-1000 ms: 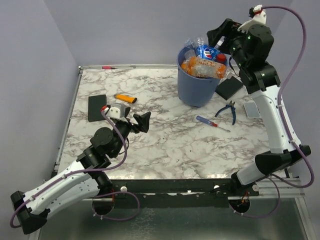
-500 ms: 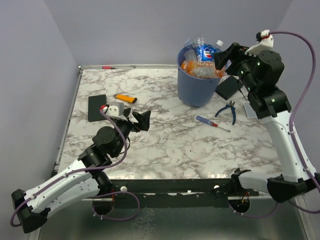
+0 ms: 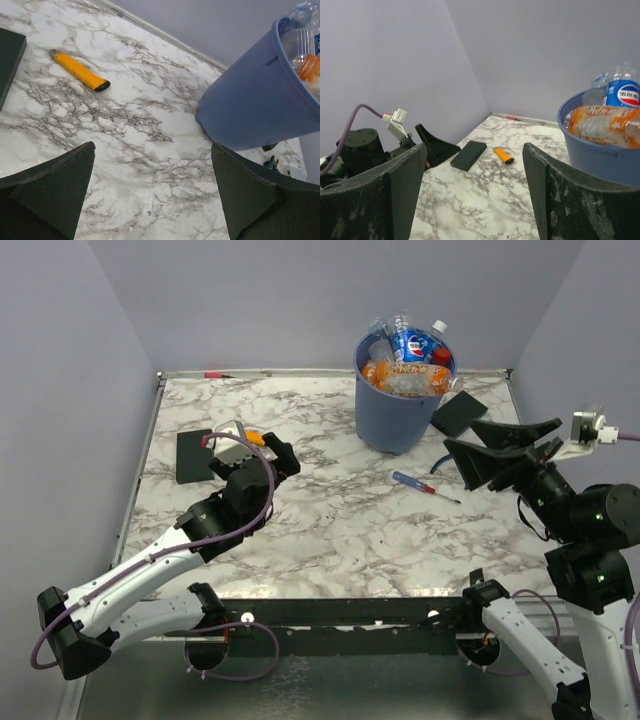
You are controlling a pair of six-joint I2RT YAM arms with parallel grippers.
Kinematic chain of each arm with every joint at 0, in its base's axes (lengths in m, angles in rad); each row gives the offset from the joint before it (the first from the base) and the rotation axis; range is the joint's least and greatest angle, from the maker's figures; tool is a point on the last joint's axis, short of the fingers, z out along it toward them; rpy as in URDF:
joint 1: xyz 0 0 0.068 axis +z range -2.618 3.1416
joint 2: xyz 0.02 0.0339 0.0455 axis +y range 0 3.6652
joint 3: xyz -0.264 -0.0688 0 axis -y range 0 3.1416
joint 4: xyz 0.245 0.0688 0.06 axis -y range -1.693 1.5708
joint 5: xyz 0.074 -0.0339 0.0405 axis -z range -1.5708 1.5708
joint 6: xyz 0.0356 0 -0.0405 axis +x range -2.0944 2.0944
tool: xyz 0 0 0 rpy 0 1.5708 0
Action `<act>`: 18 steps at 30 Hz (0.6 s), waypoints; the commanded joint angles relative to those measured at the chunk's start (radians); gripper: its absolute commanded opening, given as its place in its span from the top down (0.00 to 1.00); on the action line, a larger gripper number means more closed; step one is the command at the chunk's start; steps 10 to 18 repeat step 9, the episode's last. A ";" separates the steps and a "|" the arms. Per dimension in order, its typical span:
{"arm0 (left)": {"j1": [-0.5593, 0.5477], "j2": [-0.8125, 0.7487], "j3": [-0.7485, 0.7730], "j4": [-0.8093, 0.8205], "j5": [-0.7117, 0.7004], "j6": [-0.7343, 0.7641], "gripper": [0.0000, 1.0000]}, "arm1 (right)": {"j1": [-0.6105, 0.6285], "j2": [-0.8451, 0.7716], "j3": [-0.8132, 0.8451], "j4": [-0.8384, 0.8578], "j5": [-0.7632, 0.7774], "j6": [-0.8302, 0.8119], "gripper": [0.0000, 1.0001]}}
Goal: Put the plastic bottles in the bin
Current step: Reset both arms
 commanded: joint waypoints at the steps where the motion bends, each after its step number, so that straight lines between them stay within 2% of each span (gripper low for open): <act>1: -0.004 -0.052 -0.014 -0.093 -0.092 -0.134 0.01 | 0.002 -0.106 -0.163 -0.020 -0.071 0.061 0.19; 5: -0.003 -0.012 0.009 -0.098 -0.085 0.050 0.01 | 0.002 -0.232 -0.312 0.002 -0.008 0.116 0.19; 8: -0.004 -0.004 -0.022 -0.076 -0.075 0.083 0.01 | 0.002 -0.288 -0.379 0.029 0.036 0.129 0.18; 18: -0.003 -0.012 -0.038 -0.058 -0.070 0.103 0.01 | 0.002 -0.295 -0.384 0.024 0.050 0.126 0.18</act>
